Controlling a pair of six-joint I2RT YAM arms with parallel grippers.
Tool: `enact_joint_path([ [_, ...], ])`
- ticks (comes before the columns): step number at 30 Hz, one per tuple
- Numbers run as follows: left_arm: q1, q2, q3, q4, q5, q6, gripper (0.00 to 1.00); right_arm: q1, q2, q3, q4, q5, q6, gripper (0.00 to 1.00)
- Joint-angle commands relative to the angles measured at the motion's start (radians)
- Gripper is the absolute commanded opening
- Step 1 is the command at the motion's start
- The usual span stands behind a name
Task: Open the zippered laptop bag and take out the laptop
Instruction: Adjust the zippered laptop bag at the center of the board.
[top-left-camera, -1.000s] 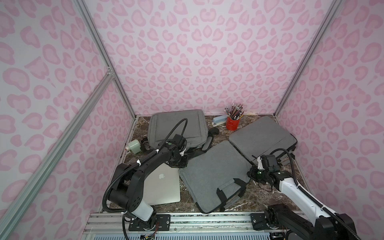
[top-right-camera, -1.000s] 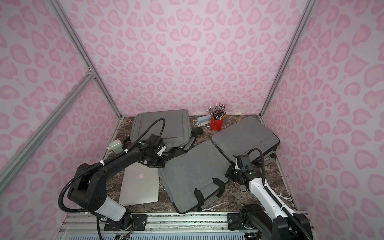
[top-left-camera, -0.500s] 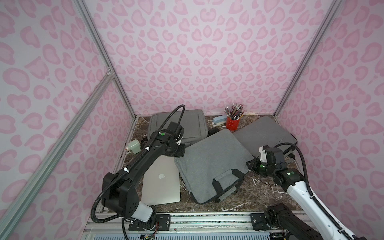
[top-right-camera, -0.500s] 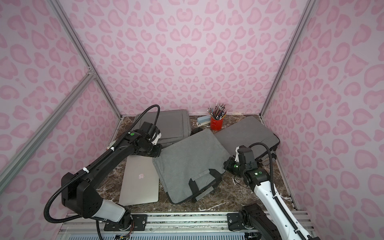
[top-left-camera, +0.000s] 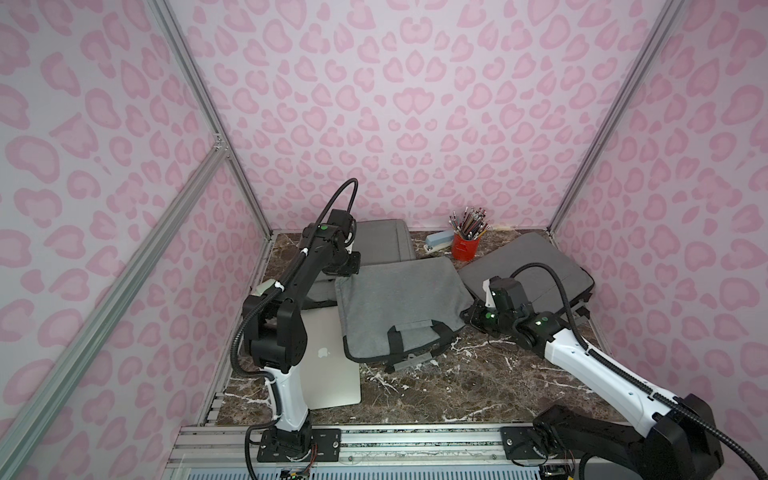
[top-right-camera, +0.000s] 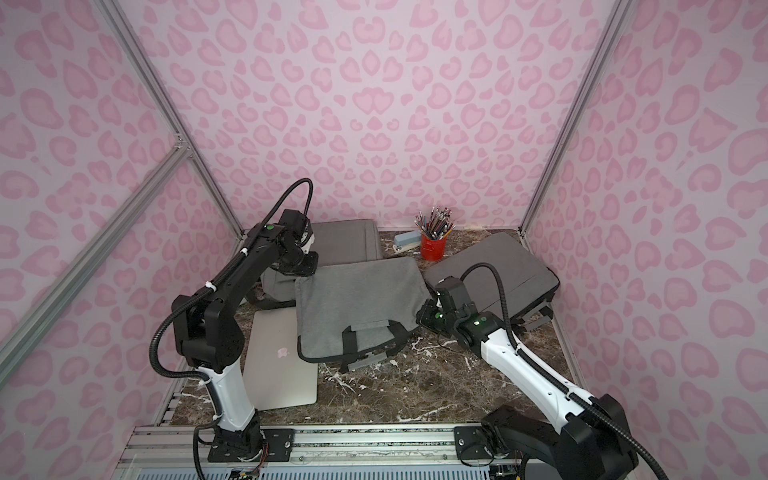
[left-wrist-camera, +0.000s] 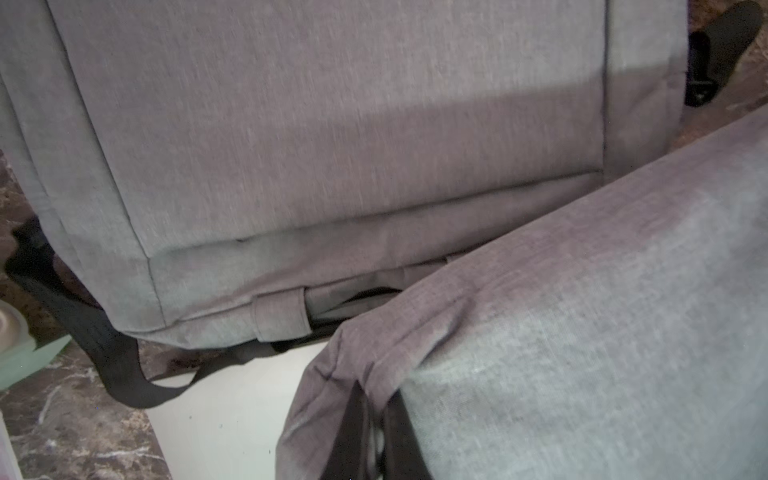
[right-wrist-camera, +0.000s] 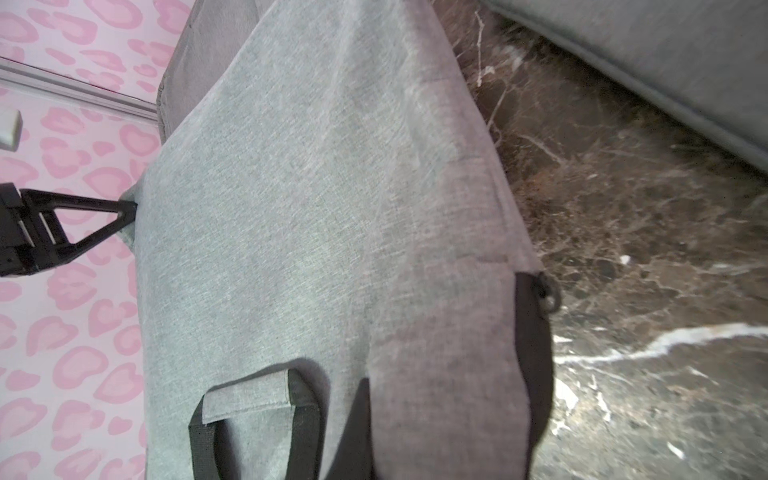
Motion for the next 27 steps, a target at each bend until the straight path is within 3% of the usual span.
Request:
enact_joint_path([
  [1,0.005,0.054,0.062,0.051,0.085,-0.015,0.02,0.037,0.04,0.013,0.23,-0.094,0.018,0.0],
  [8,0.012,0.191,0.17,0.045,0.066,-0.004,0.02,0.094,0.118,0.002,0.31,-0.047,0.068,0.0],
  [16,0.016,0.284,0.219,0.019,0.057,0.017,0.02,0.172,0.145,-0.026,0.341,0.111,0.182,0.0],
  [27,0.014,0.142,0.172,0.06,-0.022,0.088,0.02,0.187,0.159,-0.052,0.388,0.157,0.27,0.0],
])
